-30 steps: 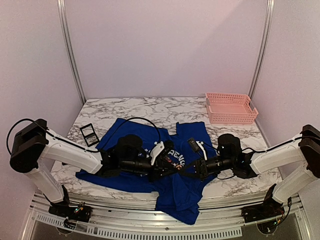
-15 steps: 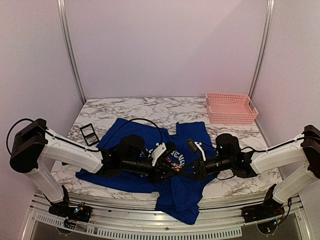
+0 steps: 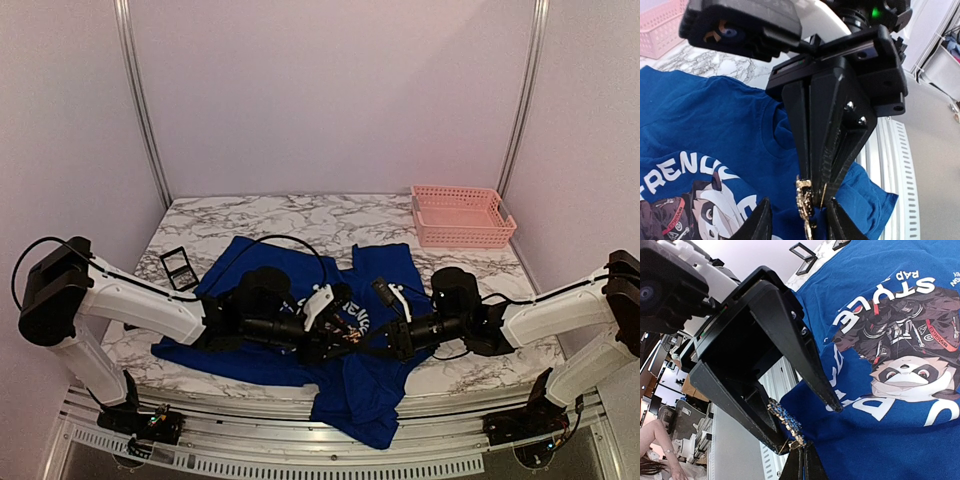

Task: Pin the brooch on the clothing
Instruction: Pass from the right arm to the left

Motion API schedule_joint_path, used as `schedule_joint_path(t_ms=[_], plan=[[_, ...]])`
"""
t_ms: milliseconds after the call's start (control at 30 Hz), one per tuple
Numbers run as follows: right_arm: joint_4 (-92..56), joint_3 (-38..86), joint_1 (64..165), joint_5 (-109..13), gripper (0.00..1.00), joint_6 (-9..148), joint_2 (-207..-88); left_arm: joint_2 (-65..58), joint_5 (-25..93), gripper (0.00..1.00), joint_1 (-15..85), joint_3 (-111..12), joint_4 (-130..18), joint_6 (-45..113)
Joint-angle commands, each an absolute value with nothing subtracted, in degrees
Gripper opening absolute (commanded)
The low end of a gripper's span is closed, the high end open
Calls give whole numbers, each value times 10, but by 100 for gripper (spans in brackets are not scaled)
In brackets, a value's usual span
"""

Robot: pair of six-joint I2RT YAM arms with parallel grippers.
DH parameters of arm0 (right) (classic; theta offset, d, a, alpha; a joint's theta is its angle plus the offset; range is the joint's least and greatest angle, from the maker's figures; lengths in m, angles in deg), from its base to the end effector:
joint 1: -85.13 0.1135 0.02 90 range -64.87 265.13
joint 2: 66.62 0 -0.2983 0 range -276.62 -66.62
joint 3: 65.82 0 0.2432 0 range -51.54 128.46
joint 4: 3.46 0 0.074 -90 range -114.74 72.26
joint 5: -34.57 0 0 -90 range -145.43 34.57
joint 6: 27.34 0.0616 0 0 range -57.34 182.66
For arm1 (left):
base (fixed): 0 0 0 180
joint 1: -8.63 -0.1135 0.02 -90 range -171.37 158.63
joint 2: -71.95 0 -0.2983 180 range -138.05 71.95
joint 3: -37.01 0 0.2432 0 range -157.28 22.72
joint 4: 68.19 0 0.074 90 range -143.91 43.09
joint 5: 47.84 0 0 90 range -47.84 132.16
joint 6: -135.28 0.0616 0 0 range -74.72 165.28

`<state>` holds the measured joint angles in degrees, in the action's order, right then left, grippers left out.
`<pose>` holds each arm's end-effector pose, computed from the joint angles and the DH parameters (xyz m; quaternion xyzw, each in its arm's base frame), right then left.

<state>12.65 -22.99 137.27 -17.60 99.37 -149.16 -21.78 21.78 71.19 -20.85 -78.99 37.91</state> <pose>0.1425 0.2448 0.2048 -0.2822 0.7606 0.5563 0.1801 0.1449 -0.3257 0.2128 0.4688 0.6920 -0.4251 0.3474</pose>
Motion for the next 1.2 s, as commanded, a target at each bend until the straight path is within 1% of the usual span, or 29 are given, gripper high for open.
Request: schedule_joint_path(t_ms=[0, 67, 133, 233, 400, 467, 800, 867, 933, 1000, 1167], plan=[[127, -218, 1380, -173, 0, 985, -1477, -205, 229, 31, 709, -222, -785, 391], [126, -219, 1380, -174, 0, 984, -1476, -206, 237, 21, 709, -223, -784, 393], [127, -220, 1379, -173, 0, 985, -1475, -205, 240, 15, 708, -225, -776, 394], [129, -223, 1379, -176, 0, 988, -1473, -202, 239, 9, 707, -228, -760, 398], [133, -225, 1380, -176, 0, 987, -1472, -200, 241, 4, 707, -229, -755, 398], [131, -222, 1380, -176, 0, 984, -1473, -203, 240, 0, 707, -229, -759, 392], [130, -217, 1383, -184, 0, 979, -1458, -203, 256, 0, 709, -228, -769, 382], [124, -221, 1383, -180, 10, 973, -1456, -200, 249, 0, 709, -225, -765, 392], [117, -231, 1383, -188, 17, 963, -1448, -196, 244, 0, 709, -221, -761, 406], [114, -246, 1383, -205, 19, 958, -1428, -193, 241, 0, 709, -218, -758, 419], [107, -255, 1384, -231, 21, 936, -1389, -192, 226, 0, 709, -214, -772, 423]])
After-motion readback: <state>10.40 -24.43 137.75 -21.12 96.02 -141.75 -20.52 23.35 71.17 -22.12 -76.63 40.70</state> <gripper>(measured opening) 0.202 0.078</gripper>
